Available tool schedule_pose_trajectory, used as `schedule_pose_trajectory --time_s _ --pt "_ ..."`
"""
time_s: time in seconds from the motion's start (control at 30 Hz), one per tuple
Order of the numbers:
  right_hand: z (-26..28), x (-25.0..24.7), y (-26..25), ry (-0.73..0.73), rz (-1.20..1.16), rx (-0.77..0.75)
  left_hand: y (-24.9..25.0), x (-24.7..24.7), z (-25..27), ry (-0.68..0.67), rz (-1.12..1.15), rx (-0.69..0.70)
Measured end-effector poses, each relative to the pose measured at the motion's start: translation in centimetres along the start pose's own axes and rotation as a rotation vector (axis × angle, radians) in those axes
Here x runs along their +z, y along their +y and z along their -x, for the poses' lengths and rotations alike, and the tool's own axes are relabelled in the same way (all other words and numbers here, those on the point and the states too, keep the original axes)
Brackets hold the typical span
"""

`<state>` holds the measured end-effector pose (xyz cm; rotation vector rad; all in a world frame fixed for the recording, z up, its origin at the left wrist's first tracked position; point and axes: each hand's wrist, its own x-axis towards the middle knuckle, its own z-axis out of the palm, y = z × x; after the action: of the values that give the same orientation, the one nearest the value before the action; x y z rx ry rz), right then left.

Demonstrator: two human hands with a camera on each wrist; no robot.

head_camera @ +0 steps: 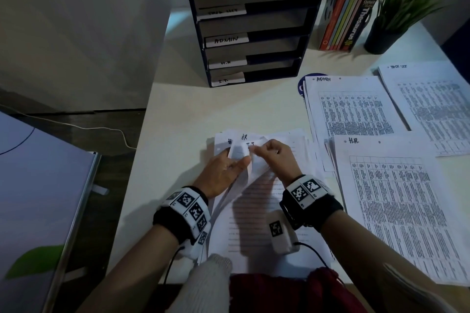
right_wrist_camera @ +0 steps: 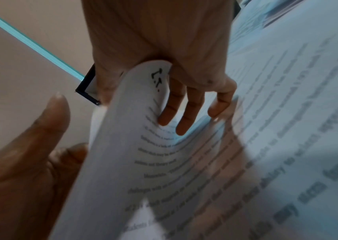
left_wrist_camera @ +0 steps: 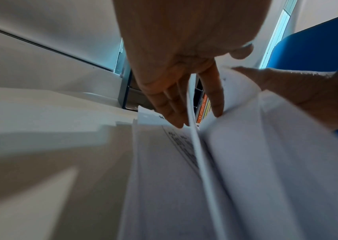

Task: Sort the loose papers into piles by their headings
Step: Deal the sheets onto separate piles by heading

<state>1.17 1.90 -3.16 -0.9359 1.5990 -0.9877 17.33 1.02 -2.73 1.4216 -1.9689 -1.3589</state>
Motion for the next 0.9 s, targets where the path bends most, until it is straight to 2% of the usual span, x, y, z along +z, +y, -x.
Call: schedule_pose_trajectory --time_s 0.17,0.27,0.37,0.43,0.5,0.57,0.63,0.7,0.73,0.8,0.83,0.9 --pt "0.2 -0.1 -0.8 0.013 -0.025 0.050 0.0 0.2 -0.1 -0.081 0.005 0.026" --pt "-0.1 -0.4 -0.5 0.042 0.065 0.059 0.5 0.6 0.1 -0.105 0.021 0.041" --pt "0.0 -1.1 0.1 0.048 0.045 0.085 0.6 0.7 -0.1 0.056 0.157 -0.095" --pt "0.4 -1.8 0.3 0.039 0.003 0.080 -0.2 0.6 -0.3 0.177 0.097 -0.145" --pt "0.7 -2.1 0.2 0.041 -0.046 0.063 -0.4 0.3 -0.3 0.198 -0.042 -0.181" --pt "0.7 -1.8 -0.2 0.053 -0.100 0.068 0.1 0.0 0.1 0.136 -0.120 -0.128" --pt "0.5 -1.4 -0.7 0.052 -0.191 0.083 1.1 -0.1 0.6 0.001 -0.059 -0.075" --pt "0.4 -1.1 -1.4 0.037 -0.297 0.100 1.5 -0.1 0.8 -0.098 0.032 -0.083" --pt "0.3 -1.1 -1.6 0.019 -0.340 0.119 1.3 0.1 0.7 -0.084 0.016 -0.105" --pt "0.2 -1.3 -1.8 0.003 -0.328 0.141 0.5 0.2 0.4 0.036 0.017 -0.191" --pt "0.1 -1.7 -1.5 0.041 -0.253 0.133 0.2 0.1 0.2 0.099 0.075 -0.254" --pt "-0.3 -3.1 -0.6 0.207 -0.001 0.089 -0.5 -0.2 -0.1 0.199 0.268 -0.341"
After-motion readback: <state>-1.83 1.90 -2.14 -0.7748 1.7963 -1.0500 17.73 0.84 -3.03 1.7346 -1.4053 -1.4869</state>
